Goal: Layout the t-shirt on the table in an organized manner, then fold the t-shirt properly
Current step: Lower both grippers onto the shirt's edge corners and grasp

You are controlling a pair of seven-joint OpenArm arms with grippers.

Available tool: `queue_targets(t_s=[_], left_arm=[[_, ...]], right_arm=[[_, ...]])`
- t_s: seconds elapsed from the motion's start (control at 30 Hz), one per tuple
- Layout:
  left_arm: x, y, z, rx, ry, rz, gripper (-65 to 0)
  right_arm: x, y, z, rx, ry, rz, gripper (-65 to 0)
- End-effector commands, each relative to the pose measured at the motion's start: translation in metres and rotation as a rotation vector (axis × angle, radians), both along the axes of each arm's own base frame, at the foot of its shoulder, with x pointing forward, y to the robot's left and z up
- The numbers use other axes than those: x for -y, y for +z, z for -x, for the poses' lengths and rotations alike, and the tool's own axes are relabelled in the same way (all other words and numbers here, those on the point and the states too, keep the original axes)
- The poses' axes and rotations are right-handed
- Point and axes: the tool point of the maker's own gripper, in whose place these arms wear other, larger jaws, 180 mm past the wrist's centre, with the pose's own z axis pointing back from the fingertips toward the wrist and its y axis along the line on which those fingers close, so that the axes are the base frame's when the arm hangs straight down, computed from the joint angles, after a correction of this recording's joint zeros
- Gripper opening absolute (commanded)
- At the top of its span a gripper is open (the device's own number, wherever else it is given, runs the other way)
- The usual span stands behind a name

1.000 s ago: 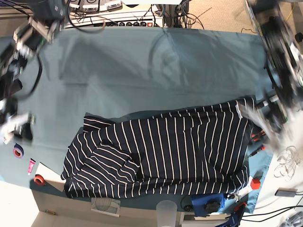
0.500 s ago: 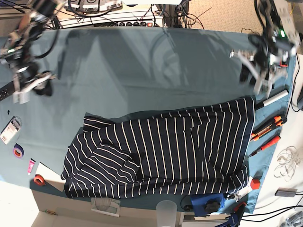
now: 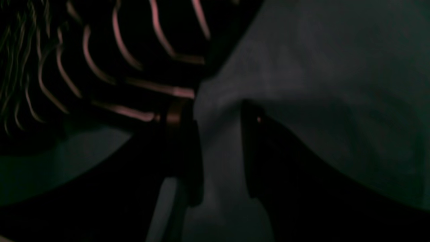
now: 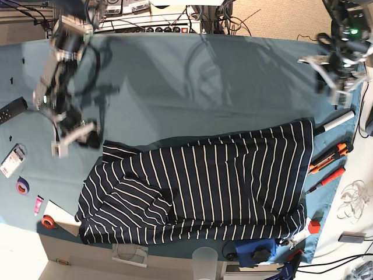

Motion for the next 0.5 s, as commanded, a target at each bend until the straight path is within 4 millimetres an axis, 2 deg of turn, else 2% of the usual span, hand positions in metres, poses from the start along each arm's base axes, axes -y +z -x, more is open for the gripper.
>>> queue_targets(t_s=[0.0, 0.13, 0.33, 0.47], left_arm=[[-0.004, 0.012, -0.005, 0.047, 0.004, -0.003, -46.6], [-0.008, 0.016, -0.005, 0.065, 0.02, 0.014, -46.5], [-0.007, 0.018, -0.006, 0.074, 0.019, 0.019, -46.5], [-0.007, 0.018, -0.007, 0.077, 0.018, 0.019, -46.5]], right_arm=[[-0.007, -0.008, 0.003, -0.072, 0.025, -0.002, -40.8], [-0.037, -0.01, -0.001, -0.074, 0.045, -0.119, -40.8], [-0.075, -0.023, 0.006, -0.13, 0.086, -0.178, -40.8], [-0.074, -0.024, -0.002, -0.104, 0.016, -0.176, -40.8]])
